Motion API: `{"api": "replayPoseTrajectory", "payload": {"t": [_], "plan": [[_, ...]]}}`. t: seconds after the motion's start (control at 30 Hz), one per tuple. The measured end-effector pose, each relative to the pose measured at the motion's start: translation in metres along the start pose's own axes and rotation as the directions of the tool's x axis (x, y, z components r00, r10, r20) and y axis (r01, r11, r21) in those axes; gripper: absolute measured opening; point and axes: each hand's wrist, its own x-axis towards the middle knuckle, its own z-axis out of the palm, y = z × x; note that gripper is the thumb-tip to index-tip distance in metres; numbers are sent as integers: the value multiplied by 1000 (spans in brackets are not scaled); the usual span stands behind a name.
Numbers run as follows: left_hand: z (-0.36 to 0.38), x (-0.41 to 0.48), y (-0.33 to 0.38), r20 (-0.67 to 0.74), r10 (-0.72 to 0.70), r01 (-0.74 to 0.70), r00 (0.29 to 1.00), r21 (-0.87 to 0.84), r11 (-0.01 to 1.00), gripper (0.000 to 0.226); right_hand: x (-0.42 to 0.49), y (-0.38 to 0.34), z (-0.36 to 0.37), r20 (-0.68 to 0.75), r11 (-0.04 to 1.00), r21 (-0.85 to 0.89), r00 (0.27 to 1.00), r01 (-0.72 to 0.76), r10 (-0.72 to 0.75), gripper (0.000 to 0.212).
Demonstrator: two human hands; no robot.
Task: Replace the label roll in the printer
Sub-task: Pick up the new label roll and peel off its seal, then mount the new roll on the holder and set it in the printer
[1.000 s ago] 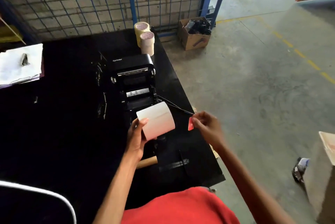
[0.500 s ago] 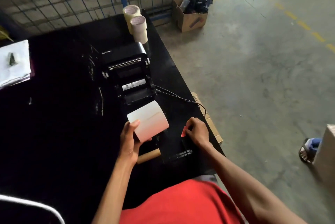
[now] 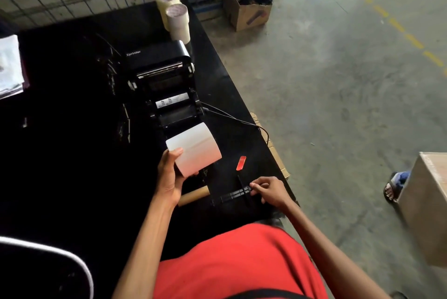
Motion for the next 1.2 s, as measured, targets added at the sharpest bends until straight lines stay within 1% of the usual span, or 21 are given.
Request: {"api": "replayPoseTrajectory", "payload": {"t": [0.07,0.27,0.4,0.43,0.5,0.6,0.67,0.8,0.9,1.1,1.2], "plan": [[1,-3,-1,5,3,-3,1000,-6,1000,70,-10,3,6,20,999,17,999,34,-34,9],[-2,-8,-6,-13,-16,16,1000,-7,1000,74,-9,3,17,-40,993,104,997,62,-58,15],[-4,-13,-5,-11,-10,10,1000,14,1000,73,-7,7,12,47,979,202,998,32,-43,14],[-5,-14,-5,-11,-10,11,1000,17,1000,72,-8,8,9,50,973,231,998,27,-40,13],[-6,-16,-4,-2,-21,21,1000,8,1000,67,-14,9,-3,0,957,287,999,38,-40,12],[-6,-17,-4,23,-32,32,999,6,999,63,-25,0,-27,-122,921,379,991,95,-52,14],[-4,-18,-3,24,-34,34,999,3,999,61,-29,-14,-43,-199,888,431,976,163,-83,17],[1,-21,-4,37,-39,39,999,-1,999,57,-33,-54,-64,-316,800,527,940,286,-128,11],[2,-25,-4,50,-32,32,998,1,999,55,-33,-78,-69,-334,764,556,930,327,-155,10],[3,-29,0,101,1,-4,995,23,1000,55,-29,-93,-59,-322,762,552,930,338,-179,16],[1,-29,0,88,4,-7,996,35,999,61,-31,-93,-60,-335,763,534,920,364,-205,14]]}}
